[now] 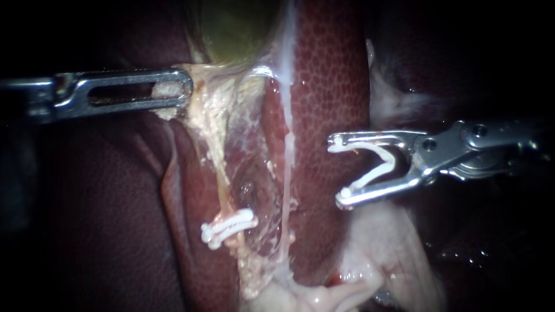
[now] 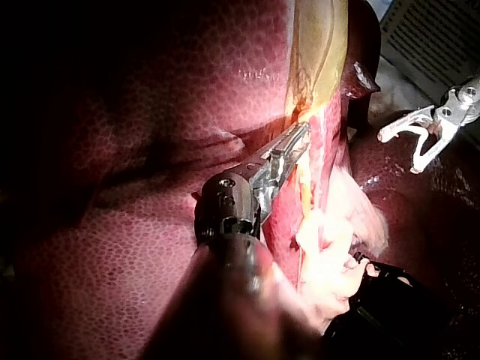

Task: Clipping third clip left tube

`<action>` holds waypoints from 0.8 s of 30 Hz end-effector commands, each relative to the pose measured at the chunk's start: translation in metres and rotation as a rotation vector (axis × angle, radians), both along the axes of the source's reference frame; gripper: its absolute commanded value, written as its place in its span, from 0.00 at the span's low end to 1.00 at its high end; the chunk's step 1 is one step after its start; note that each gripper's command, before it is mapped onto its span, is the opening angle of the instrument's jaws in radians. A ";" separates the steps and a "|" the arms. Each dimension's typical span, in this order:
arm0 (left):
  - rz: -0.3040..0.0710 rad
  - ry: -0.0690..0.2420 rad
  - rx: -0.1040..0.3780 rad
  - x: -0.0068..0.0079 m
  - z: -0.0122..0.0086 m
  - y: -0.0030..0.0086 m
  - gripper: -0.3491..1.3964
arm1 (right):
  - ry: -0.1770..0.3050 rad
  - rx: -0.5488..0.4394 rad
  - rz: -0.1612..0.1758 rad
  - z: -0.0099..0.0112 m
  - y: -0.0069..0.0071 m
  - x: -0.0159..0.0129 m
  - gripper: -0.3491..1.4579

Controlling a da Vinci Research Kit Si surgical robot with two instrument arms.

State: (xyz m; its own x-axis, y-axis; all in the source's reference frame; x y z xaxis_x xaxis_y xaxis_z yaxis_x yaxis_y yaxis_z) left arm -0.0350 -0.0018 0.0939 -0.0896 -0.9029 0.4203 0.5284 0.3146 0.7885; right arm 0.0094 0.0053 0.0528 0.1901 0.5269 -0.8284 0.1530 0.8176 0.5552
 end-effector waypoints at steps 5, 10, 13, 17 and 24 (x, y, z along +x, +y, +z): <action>0.001 0.000 -0.001 0.0000 0.0000 0.0000 0.08 | -0.008 -0.010 0.007 0.0019 -0.0007 0.0020 0.52; 0.000 0.000 -0.001 0.0000 0.0000 -0.0001 0.08 | -0.007 -0.024 0.008 0.0038 -0.0014 0.0044 0.52; 0.000 0.000 -0.001 -0.0001 0.0000 -0.0001 0.08 | -0.004 -0.017 0.004 0.0049 -0.0019 0.0061 0.52; 0.000 0.000 -0.001 -0.0001 0.0000 -0.0001 0.08 | 0.000 -0.001 -0.002 0.0066 -0.0028 0.0084 0.52; -0.001 0.001 -0.002 -0.0002 0.0000 -0.0002 0.08 | 0.003 0.024 -0.010 0.0091 -0.0037 0.0116 0.52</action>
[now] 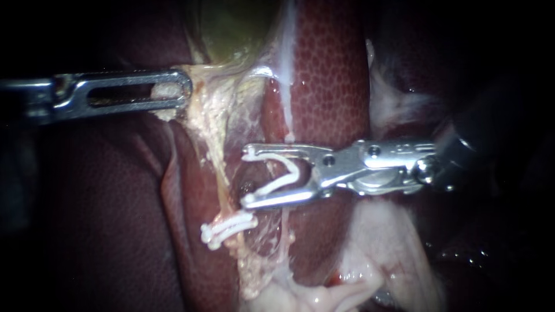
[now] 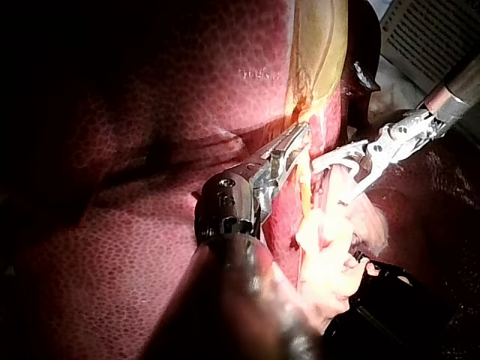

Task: Clipping third clip left tube

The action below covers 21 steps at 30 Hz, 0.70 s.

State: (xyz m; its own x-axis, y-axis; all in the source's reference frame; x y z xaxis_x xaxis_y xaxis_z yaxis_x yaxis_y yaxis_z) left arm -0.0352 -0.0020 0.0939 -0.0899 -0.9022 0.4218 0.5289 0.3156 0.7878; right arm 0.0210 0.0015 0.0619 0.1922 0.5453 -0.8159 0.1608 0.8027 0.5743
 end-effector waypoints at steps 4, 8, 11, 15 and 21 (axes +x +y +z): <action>-0.001 0.001 0.000 -0.0001 -0.0001 -0.0001 0.08 | 0.008 0.013 -0.013 0.0007 -0.0006 0.0016 0.52; -0.001 0.001 0.000 -0.0001 -0.0001 -0.0001 0.08 | 0.018 0.034 -0.029 0.0012 -0.0012 0.0031 0.52; -0.002 0.002 0.000 -0.0001 0.0000 -0.0001 0.08 | 0.025 0.055 -0.042 0.0014 -0.0015 0.0039 0.52; -0.002 0.002 -0.001 -0.0002 0.0000 -0.0001 0.08 | 0.045 0.087 -0.059 0.0013 -0.0017 0.0048 0.52; -0.003 0.003 -0.001 -0.0003 0.0001 -0.0002 0.08 | 0.093 0.136 -0.078 0.0011 -0.0016 0.0060 0.52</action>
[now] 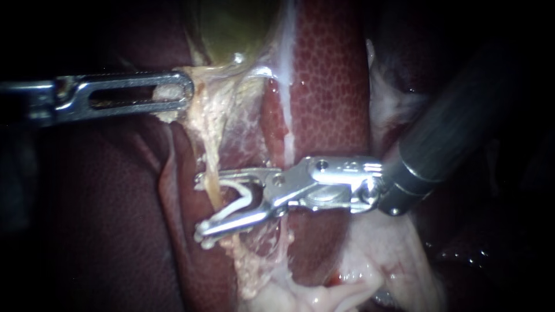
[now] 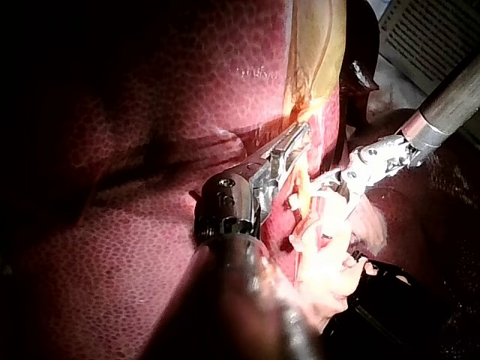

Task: Clipping third clip left tube

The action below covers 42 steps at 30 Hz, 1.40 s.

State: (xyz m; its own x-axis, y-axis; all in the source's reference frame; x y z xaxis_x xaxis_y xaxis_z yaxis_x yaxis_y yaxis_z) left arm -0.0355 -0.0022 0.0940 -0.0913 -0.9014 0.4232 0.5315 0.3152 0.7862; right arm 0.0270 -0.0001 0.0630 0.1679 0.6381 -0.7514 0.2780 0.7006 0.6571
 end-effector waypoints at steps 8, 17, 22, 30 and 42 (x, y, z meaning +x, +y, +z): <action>0.000 0.000 0.000 0.0000 0.0001 0.0000 0.08 | 0.026 0.033 -0.005 0.0003 0.0004 0.0011 0.52; -0.001 0.001 -0.001 -0.0001 0.0001 0.0000 0.08 | 0.024 0.040 -0.003 0.0007 0.0008 0.0012 0.51; -0.001 0.001 -0.001 -0.0001 0.0001 0.0000 0.08 | 0.024 0.040 -0.004 0.0011 0.0010 0.0010 0.47; -0.001 0.001 -0.001 -0.0001 0.0001 -0.0001 0.08 | 0.024 0.046 -0.006 0.0014 0.0011 0.0006 0.36; -0.001 0.001 -0.001 -0.0002 0.0001 -0.0001 0.08 | 0.028 0.047 -0.012 0.0014 0.0012 0.0002 0.10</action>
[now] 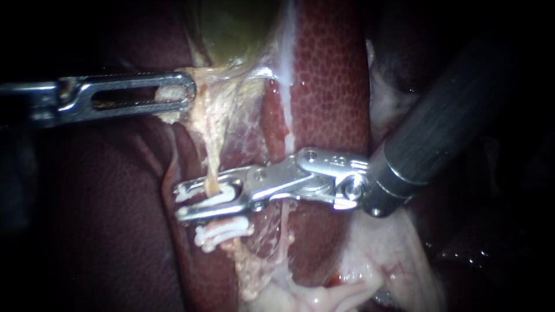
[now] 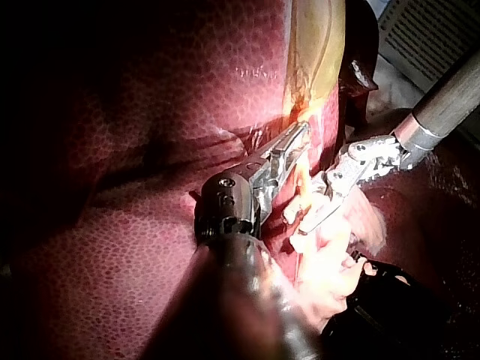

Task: Clipping third clip left tube

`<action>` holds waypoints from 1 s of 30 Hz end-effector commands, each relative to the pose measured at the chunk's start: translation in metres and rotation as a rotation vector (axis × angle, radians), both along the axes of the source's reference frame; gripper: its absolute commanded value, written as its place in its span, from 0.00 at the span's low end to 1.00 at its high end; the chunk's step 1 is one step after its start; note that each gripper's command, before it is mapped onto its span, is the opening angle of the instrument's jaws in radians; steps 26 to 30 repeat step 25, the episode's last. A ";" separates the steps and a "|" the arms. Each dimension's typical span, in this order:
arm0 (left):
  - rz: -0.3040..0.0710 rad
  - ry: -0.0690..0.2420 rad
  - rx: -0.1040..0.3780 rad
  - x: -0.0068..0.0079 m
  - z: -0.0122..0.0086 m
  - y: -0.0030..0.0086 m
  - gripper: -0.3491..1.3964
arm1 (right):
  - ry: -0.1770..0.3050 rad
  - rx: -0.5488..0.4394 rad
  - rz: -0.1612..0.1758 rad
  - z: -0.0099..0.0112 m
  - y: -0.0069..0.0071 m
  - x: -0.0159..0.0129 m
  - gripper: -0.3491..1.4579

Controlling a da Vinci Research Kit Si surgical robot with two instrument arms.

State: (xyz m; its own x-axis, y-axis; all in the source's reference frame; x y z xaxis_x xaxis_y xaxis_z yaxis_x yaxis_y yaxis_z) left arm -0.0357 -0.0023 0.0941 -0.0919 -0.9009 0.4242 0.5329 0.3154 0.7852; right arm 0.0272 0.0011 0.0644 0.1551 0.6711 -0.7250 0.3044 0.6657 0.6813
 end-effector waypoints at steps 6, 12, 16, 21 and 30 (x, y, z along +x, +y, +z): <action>0.000 0.000 0.000 0.0000 0.0000 0.0000 0.08 | -0.007 0.021 -0.010 0.0001 0.0001 -0.0002 0.00; 0.000 0.000 0.000 0.0000 0.0000 0.0000 0.08 | -0.021 0.041 -0.020 0.0002 0.0001 -0.0003 0.00; 0.000 0.000 0.000 0.0000 0.0000 0.0000 0.08 | -0.025 0.039 -0.025 0.0002 0.0000 -0.0004 0.00; 0.000 0.000 0.000 0.0000 0.0000 0.0000 0.08 | -0.024 0.039 -0.027 0.0001 0.0000 -0.0004 0.00; 0.000 0.000 0.000 0.0000 0.0000 0.0000 0.08 | -0.023 0.039 -0.028 0.0002 0.0000 -0.0004 0.00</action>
